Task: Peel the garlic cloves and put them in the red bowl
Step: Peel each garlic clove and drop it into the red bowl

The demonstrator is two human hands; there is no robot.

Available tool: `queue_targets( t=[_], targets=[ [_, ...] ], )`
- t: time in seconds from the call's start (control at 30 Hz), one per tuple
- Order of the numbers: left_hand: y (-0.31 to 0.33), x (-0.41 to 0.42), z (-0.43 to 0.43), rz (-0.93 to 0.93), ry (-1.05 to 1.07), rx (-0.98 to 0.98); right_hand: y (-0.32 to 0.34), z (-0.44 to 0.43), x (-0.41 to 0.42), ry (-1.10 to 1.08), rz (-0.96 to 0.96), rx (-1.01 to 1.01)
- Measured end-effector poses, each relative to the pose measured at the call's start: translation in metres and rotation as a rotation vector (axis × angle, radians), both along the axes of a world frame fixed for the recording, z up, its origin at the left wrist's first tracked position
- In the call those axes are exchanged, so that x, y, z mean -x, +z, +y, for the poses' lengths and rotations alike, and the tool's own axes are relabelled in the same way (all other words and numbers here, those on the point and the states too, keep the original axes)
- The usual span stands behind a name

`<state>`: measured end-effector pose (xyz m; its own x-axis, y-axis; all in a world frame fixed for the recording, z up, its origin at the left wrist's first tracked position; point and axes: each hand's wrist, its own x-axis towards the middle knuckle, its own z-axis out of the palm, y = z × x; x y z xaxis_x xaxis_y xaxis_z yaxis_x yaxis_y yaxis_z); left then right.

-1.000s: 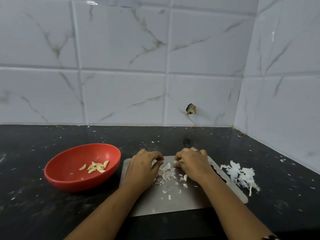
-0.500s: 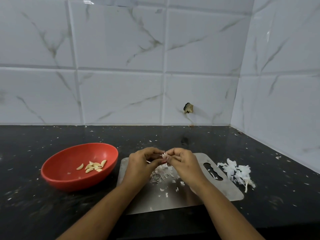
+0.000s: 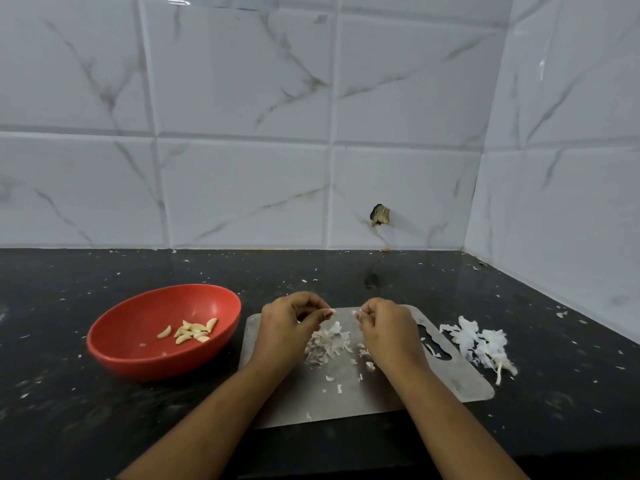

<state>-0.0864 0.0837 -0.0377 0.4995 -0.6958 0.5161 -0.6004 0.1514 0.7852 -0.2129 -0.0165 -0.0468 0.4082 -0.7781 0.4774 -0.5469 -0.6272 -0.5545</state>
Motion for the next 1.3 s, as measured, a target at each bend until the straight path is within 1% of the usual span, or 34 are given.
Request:
queue_targets(
  t=[0.07,0.1,0.17,0.2,0.23,0.27,0.33,0.37,0.43,0.57,0.77,0.87,1.0,1.1,1.3],
  targets=[
    [0.001,0.000,0.000,0.031,-0.009,-0.013,0.000,0.000,0.002,-0.085,0.212,0.055],
    [0.001,-0.001,0.000,0.053,-0.017,-0.017,0.001,0.002,0.002,-0.116,0.283,0.070],
    [0.001,-0.001,0.000,0.103,-0.039,-0.024,0.004,0.005,0.003,-0.141,0.319,0.097],
    [0.001,-0.001,0.000,0.115,-0.049,-0.026,0.006,0.007,0.004,-0.119,0.287,0.105],
    [0.001,-0.001,0.000,0.120,-0.059,-0.027,0.007,0.008,0.004,-0.055,0.217,0.092],
    [0.001,-0.001,0.000,0.123,-0.070,-0.026,0.008,0.009,0.004,0.053,0.099,0.036],
    [0.001,-0.001,0.000,0.116,-0.070,-0.020,0.010,0.015,0.001,0.298,-0.132,-0.193],
    [0.001,-0.002,0.000,0.106,-0.059,-0.009,0.012,0.018,0.000,0.384,-0.183,-0.287],
    [0.001,-0.004,-0.001,0.080,-0.032,0.013,0.013,0.022,-0.002,0.442,-0.207,-0.354],
    [-0.001,-0.004,-0.001,-0.048,0.023,-0.018,0.012,0.023,-0.002,0.456,-0.280,-0.368],
    [-0.006,-0.009,-0.005,-0.076,0.036,0.023,0.010,0.025,-0.005,0.451,-0.363,-0.420],
    [-0.006,-0.008,-0.005,-0.131,0.023,0.012,0.011,0.026,-0.004,0.455,-0.411,-0.482],
    [-0.011,-0.008,-0.007,-0.208,-0.026,-0.010,0.011,0.026,-0.004,0.448,-0.402,-0.516],
    [-0.012,-0.006,-0.008,-0.300,-0.007,-0.011,0.010,0.025,-0.005,0.430,-0.423,-0.549],
    [-0.012,-0.004,-0.007,-0.420,-0.006,-0.038,0.013,0.020,-0.004,0.362,-0.602,-0.637]
  ],
)
